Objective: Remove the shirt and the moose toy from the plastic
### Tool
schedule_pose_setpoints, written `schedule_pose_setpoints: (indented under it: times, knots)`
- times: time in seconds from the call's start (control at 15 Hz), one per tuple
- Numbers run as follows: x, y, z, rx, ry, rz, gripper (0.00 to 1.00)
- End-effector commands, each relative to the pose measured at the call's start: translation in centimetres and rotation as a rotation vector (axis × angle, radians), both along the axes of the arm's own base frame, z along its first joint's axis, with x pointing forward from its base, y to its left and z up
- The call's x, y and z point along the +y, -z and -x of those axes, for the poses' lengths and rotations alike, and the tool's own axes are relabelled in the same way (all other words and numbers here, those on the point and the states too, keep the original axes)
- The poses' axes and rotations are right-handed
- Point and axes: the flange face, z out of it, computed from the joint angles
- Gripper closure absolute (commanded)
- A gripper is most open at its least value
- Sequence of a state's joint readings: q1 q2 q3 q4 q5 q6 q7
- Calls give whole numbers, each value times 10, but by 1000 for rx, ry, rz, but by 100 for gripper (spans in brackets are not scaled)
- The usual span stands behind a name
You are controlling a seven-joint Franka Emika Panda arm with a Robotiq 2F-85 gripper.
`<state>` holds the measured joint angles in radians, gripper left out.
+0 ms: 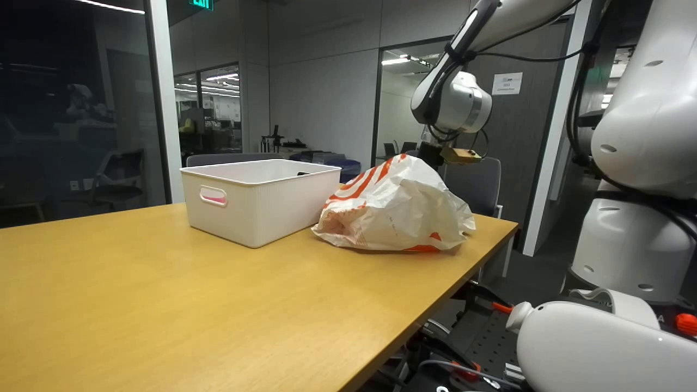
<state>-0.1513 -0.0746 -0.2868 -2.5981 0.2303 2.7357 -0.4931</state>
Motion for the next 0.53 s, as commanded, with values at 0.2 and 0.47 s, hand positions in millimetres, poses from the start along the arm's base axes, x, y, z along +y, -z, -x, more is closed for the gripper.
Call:
schedule_pose_setpoints:
  times: [0.2,0.47]
  knots:
    - [-16,-7,14,75,-14,-32,96]
    - [-24,-30,44,293,-86,-68,96]
